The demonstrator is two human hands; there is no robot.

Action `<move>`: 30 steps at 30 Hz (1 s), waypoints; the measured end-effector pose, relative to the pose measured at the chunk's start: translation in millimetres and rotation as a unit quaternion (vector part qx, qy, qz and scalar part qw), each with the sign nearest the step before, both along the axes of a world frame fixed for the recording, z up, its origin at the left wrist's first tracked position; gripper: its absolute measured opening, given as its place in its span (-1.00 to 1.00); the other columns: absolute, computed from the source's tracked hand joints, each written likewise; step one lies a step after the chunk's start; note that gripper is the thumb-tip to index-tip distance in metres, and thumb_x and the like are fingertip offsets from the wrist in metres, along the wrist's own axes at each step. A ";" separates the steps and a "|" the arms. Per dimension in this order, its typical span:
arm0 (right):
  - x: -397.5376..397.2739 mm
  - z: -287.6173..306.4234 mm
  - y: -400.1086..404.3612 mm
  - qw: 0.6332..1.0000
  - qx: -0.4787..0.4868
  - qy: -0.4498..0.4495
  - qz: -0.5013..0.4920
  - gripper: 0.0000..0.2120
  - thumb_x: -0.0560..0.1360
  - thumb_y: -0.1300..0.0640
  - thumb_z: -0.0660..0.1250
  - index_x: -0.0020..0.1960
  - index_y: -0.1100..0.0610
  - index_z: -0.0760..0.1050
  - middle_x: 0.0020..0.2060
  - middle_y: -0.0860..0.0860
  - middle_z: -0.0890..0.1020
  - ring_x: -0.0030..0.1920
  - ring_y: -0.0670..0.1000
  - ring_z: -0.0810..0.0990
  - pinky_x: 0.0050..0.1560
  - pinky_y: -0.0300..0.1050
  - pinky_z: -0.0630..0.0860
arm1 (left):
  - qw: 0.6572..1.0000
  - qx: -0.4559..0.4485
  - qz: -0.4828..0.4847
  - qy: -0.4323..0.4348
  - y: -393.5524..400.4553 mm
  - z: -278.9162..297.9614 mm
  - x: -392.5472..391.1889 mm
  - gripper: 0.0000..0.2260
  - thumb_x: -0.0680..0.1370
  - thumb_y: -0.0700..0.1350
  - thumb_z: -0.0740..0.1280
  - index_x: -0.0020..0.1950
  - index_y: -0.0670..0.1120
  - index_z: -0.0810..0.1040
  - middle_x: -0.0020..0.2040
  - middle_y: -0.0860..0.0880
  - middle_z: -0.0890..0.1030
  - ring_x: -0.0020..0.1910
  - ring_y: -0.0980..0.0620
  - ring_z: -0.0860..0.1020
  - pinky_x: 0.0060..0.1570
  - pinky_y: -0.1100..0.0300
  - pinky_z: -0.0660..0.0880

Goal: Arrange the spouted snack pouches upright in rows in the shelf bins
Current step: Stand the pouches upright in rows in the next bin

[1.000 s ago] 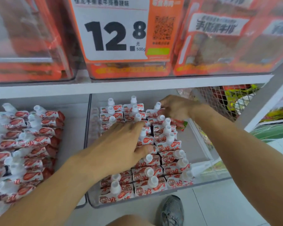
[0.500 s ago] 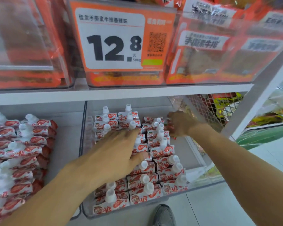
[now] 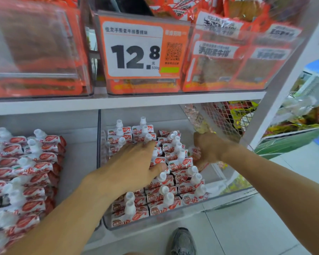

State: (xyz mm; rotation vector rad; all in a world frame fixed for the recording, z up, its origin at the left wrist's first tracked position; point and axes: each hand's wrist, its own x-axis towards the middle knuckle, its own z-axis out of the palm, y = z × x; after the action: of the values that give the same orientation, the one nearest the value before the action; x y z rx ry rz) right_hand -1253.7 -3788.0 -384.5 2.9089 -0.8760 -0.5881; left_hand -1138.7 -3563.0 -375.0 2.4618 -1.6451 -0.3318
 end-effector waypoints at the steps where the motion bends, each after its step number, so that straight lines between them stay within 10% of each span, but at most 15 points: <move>1: -1.4 4.5 3.7 0.999 -0.042 -0.004 0.016 -0.22 0.19 -0.26 0.59 0.18 0.13 0.35 0.01 0.06 0.58 0.08 0.16 0.57 -0.10 -0.07 0.44 | 1.000 -0.002 0.000 0.000 0.2 -0.2 0.1 -0.37 0.57 0.30 0.11 0.52 -0.03 0.14 0.35 -0.05 0.45 0.29 -0.06 0.42 0.30 0.02 0.38; 5: -2.9 24.3 9.6 0.981 -0.165 -0.066 0.073 -0.53 0.34 0.02 0.55 0.19 0.08 0.51 0.05 0.06 0.62 0.03 0.13 0.63 -0.04 -0.04 0.55 | 1.000 -0.011 -0.002 0.003 0.0 -1.6 1.7 -0.36 0.57 0.30 0.11 0.53 -0.01 0.11 0.37 -0.05 0.44 0.30 -0.05 0.42 0.30 0.03 0.39; 12: 40.8 18.9 -3.5 0.933 -0.009 -0.358 0.022 -0.45 0.34 0.05 0.59 0.26 0.16 0.53 0.18 0.15 0.58 0.16 0.16 0.56 0.16 -0.06 0.50 | 1.000 -0.012 0.000 -0.012 1.7 -1.5 -1.3 -0.36 0.57 0.31 0.08 0.54 0.00 0.08 0.41 -0.05 0.41 0.35 -0.06 0.37 0.35 0.04 0.34; 19: 54.1 6.4 -26.4 0.951 0.141 -0.276 0.011 -0.66 0.42 0.20 0.51 0.18 0.05 0.60 0.11 -0.07 0.62 0.11 -0.11 0.50 0.21 -0.26 0.41 | 0.999 -0.015 -0.006 -0.047 9.5 2.2 -9.0 -0.38 0.61 0.27 0.01 0.58 0.01 -0.03 0.48 -0.04 0.33 0.43 -0.06 0.29 0.41 0.09 0.21; 23: 45.0 7.9 -29.8 0.915 0.258 -0.310 0.005 -0.43 0.35 0.36 0.54 0.30 0.08 0.50 0.21 -0.11 0.54 0.25 -0.12 0.47 0.18 -0.18 0.50 | 0.999 -0.016 -0.003 -0.034 8.4 2.0 -7.3 -0.38 0.60 0.27 0.04 0.57 0.02 -0.03 0.47 -0.04 0.33 0.43 -0.06 0.28 0.42 0.09 0.20; 30: 44.5 -4.8 -26.9 0.936 0.143 -0.295 0.128 -0.51 0.32 0.21 0.59 0.18 0.00 0.52 0.11 -0.08 0.60 0.15 -0.05 0.56 0.22 -0.11 0.49 | 1.000 -0.014 -0.001 -0.026 6.7 2.7 -7.5 -0.37 0.60 0.28 0.04 0.57 0.04 -0.05 0.49 0.00 0.30 0.44 -0.03 0.27 0.42 0.11 0.20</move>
State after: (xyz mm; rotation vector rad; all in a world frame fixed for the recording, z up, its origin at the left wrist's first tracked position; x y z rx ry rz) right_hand -1209.3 -3814.9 -389.3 3.4504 -0.4415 0.2199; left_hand -1146.2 -3556.3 -372.2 2.4687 -1.6604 -0.2441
